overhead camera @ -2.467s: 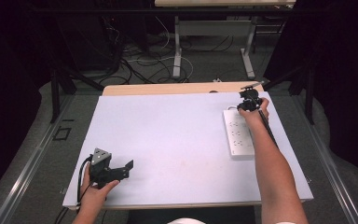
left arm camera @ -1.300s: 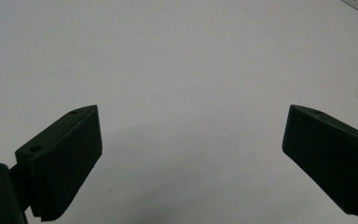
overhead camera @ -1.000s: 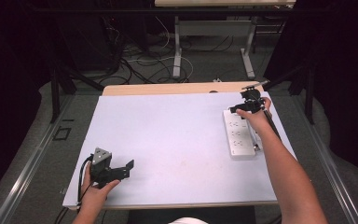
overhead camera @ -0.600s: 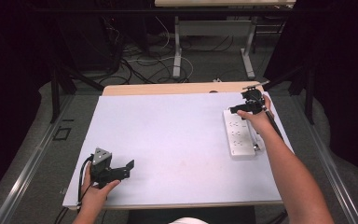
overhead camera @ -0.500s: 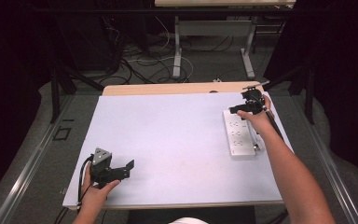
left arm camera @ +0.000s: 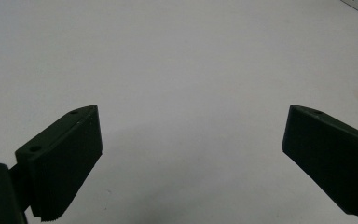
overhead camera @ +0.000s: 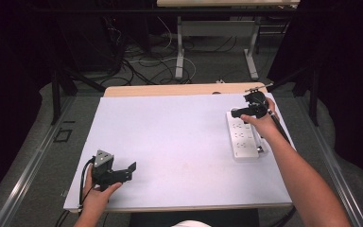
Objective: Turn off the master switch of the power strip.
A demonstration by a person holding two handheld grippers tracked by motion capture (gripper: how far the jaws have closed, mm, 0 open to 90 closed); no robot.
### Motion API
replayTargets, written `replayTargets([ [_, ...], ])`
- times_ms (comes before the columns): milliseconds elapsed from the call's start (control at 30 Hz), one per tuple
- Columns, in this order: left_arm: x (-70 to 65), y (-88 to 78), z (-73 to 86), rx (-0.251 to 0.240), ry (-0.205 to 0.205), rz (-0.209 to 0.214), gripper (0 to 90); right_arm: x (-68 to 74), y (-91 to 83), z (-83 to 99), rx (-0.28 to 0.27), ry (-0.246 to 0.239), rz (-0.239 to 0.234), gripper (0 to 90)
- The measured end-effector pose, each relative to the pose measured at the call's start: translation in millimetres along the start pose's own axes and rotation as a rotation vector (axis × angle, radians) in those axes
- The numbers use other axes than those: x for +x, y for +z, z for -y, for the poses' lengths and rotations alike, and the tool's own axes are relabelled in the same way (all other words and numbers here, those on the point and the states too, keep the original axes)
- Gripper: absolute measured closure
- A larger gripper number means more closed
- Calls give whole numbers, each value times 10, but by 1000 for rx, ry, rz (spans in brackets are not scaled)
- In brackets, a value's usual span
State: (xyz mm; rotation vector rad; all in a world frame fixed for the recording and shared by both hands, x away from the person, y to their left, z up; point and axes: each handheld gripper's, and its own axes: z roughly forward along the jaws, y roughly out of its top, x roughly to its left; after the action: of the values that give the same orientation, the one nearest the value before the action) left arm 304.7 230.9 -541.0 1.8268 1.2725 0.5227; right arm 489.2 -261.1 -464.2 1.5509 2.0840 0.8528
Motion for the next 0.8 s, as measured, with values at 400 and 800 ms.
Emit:
replayTargets([
  [400,3,-8,-1,-1,0,0,47,134,-94,57,-7,-43,-18,0],
  [800,1,-14,-3,-3,1,-1,47,190,-172,171,-26,-54,-32,0],
])
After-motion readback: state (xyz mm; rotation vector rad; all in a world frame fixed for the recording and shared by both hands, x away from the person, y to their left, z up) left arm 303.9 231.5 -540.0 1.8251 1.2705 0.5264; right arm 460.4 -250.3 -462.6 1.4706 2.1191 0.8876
